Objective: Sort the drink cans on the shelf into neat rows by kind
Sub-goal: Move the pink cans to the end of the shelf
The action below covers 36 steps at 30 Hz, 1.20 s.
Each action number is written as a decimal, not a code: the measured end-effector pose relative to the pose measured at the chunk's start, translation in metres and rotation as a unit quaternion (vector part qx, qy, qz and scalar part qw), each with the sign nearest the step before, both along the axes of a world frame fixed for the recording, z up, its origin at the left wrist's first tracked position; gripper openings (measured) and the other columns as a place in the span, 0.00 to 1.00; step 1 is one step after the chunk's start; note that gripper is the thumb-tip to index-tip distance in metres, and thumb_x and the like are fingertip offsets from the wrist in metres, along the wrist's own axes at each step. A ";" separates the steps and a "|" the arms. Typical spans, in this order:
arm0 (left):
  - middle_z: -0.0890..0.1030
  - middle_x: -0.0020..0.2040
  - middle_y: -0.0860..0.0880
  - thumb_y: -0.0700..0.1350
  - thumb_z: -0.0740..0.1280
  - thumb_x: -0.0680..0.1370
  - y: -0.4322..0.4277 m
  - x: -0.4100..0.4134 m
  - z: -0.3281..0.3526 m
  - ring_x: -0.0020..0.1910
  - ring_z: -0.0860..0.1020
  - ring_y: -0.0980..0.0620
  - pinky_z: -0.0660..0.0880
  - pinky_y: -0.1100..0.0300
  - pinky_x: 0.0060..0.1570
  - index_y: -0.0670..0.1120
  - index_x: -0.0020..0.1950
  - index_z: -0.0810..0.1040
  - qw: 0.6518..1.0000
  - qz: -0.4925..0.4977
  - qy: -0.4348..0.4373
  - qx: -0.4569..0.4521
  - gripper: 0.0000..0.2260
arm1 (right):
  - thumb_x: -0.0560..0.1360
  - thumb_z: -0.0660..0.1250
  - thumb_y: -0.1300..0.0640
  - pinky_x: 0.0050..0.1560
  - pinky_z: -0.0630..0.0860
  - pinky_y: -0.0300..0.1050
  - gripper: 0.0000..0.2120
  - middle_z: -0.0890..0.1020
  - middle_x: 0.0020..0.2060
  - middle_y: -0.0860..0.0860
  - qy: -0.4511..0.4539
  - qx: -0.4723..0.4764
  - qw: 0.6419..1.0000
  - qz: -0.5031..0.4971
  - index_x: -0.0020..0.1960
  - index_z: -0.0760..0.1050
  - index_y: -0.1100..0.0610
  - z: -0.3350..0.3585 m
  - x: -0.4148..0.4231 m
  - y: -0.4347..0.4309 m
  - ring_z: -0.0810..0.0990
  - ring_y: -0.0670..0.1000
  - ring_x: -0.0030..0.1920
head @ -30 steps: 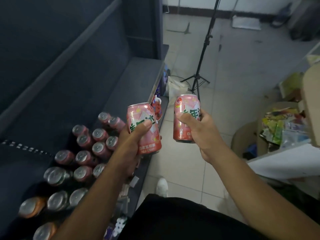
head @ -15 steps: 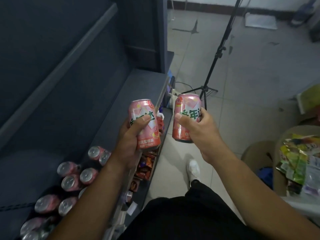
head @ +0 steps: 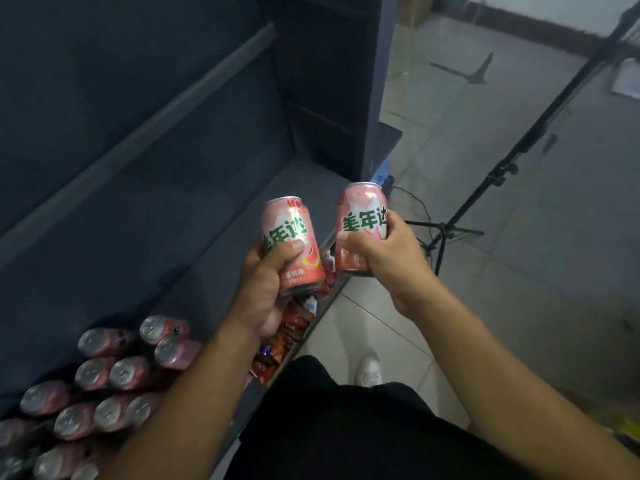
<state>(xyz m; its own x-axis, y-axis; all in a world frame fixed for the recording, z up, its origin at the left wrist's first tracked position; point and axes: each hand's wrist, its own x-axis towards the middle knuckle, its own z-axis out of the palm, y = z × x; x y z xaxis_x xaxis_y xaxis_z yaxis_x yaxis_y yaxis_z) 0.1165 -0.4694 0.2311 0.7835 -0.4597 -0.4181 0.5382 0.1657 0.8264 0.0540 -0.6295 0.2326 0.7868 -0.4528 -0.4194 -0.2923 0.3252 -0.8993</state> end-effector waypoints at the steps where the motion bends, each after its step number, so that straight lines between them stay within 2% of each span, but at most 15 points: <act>1: 0.84 0.42 0.43 0.39 0.74 0.67 -0.006 0.008 -0.002 0.36 0.85 0.49 0.81 0.57 0.33 0.41 0.60 0.76 1.000 0.025 0.013 -0.005 0.21 | 0.71 0.78 0.60 0.40 0.83 0.42 0.25 0.84 0.50 0.53 0.003 0.001 1.000 0.003 0.64 0.71 0.53 0.000 0.010 -0.006 0.86 0.48 0.43; 5: 0.82 0.47 0.42 0.50 0.76 0.61 -0.018 0.044 -0.018 0.41 0.84 0.46 0.82 0.52 0.36 0.43 0.61 0.77 0.997 0.076 0.019 0.028 0.30 | 0.72 0.77 0.59 0.38 0.82 0.40 0.27 0.82 0.53 0.54 0.014 -0.003 1.000 0.010 0.67 0.69 0.53 -0.008 0.053 -0.026 0.85 0.51 0.48; 8: 0.83 0.47 0.44 0.52 0.77 0.60 -0.024 0.078 -0.035 0.42 0.83 0.46 0.82 0.46 0.40 0.43 0.66 0.74 0.993 0.081 -0.009 0.083 0.36 | 0.73 0.76 0.59 0.38 0.83 0.44 0.25 0.82 0.54 0.58 0.016 -0.019 1.000 0.014 0.66 0.69 0.56 -0.020 0.091 -0.037 0.85 0.55 0.49; 12: 0.83 0.50 0.46 0.52 0.79 0.61 -0.035 0.123 -0.060 0.46 0.84 0.49 0.81 0.40 0.48 0.45 0.66 0.74 0.991 0.087 -0.017 0.104 0.36 | 0.76 0.74 0.57 0.37 0.82 0.41 0.23 0.81 0.52 0.54 0.028 -0.060 0.996 0.054 0.66 0.68 0.53 -0.032 0.136 -0.049 0.85 0.51 0.47; 17: 0.83 0.56 0.43 0.50 0.81 0.64 -0.050 0.169 -0.087 0.49 0.83 0.51 0.81 0.55 0.46 0.44 0.67 0.73 0.986 0.099 -0.031 0.131 0.34 | 0.77 0.74 0.57 0.36 0.81 0.40 0.24 0.80 0.53 0.57 0.043 -0.088 0.992 0.079 0.67 0.67 0.55 -0.054 0.183 -0.064 0.84 0.46 0.42; 19: 0.83 0.57 0.42 0.47 0.80 0.66 -0.056 0.185 -0.099 0.49 0.84 0.50 0.81 0.56 0.45 0.43 0.66 0.74 0.982 0.105 -0.030 0.152 0.31 | 0.77 0.73 0.59 0.36 0.81 0.39 0.24 0.80 0.52 0.58 0.045 -0.091 0.991 0.092 0.68 0.66 0.55 -0.065 0.202 -0.069 0.84 0.45 0.41; 22: 0.84 0.55 0.42 0.47 0.79 0.66 -0.064 0.205 -0.121 0.49 0.85 0.48 0.82 0.54 0.45 0.43 0.64 0.75 0.975 0.128 -0.015 0.181 0.29 | 0.76 0.74 0.61 0.37 0.81 0.40 0.26 0.80 0.51 0.57 0.041 -0.113 0.986 0.112 0.70 0.66 0.57 -0.085 0.228 -0.077 0.83 0.47 0.44; 24: 0.84 0.55 0.42 0.47 0.79 0.66 -0.070 0.215 -0.136 0.48 0.84 0.49 0.82 0.53 0.45 0.43 0.63 0.75 0.968 0.156 -0.004 0.198 0.28 | 0.76 0.74 0.62 0.37 0.81 0.39 0.24 0.80 0.49 0.54 0.039 -0.112 0.984 0.136 0.68 0.67 0.57 -0.100 0.245 -0.083 0.82 0.44 0.42; 26: 0.83 0.55 0.42 0.45 0.79 0.66 -0.077 0.224 -0.149 0.48 0.84 0.50 0.82 0.54 0.46 0.43 0.63 0.74 0.959 0.186 0.004 0.212 0.28 | 0.76 0.74 0.62 0.36 0.81 0.39 0.22 0.79 0.47 0.52 0.046 -0.111 0.980 0.159 0.65 0.68 0.56 -0.116 0.261 -0.090 0.81 0.41 0.40; 29: 0.83 0.53 0.47 0.39 0.80 0.70 -0.087 0.236 -0.167 0.48 0.84 0.54 0.81 0.57 0.45 0.45 0.63 0.73 0.946 0.223 0.006 0.233 0.25 | 0.75 0.75 0.62 0.40 0.83 0.42 0.23 0.79 0.46 0.49 0.053 -0.108 0.977 0.176 0.63 0.68 0.54 -0.142 0.285 -0.104 0.81 0.38 0.40; 33: 0.81 0.52 0.53 0.36 0.78 0.71 -0.101 0.256 -0.194 0.47 0.82 0.61 0.79 0.63 0.44 0.51 0.62 0.72 0.936 0.258 -0.008 0.238 0.25 | 0.74 0.76 0.65 0.41 0.82 0.39 0.24 0.80 0.45 0.51 0.049 -0.111 0.977 0.177 0.64 0.69 0.60 -0.177 0.313 -0.119 0.81 0.40 0.40; 34: 0.81 0.52 0.53 0.35 0.78 0.71 -0.106 0.262 -0.202 0.47 0.82 0.62 0.79 0.65 0.44 0.52 0.63 0.72 0.934 0.263 -0.015 0.239 0.26 | 0.73 0.77 0.65 0.41 0.82 0.41 0.25 0.80 0.45 0.52 0.055 -0.110 0.976 0.178 0.65 0.69 0.61 -0.188 0.323 -0.123 0.81 0.41 0.40; 36: 0.82 0.52 0.55 0.35 0.78 0.72 -0.115 0.276 -0.222 0.47 0.81 0.62 0.78 0.65 0.46 0.53 0.64 0.72 0.934 0.265 -0.033 0.236 0.26 | 0.67 0.81 0.62 0.40 0.83 0.52 0.32 0.82 0.46 0.58 0.063 -0.103 0.978 0.173 0.65 0.68 0.61 -0.206 0.343 -0.129 0.83 0.49 0.41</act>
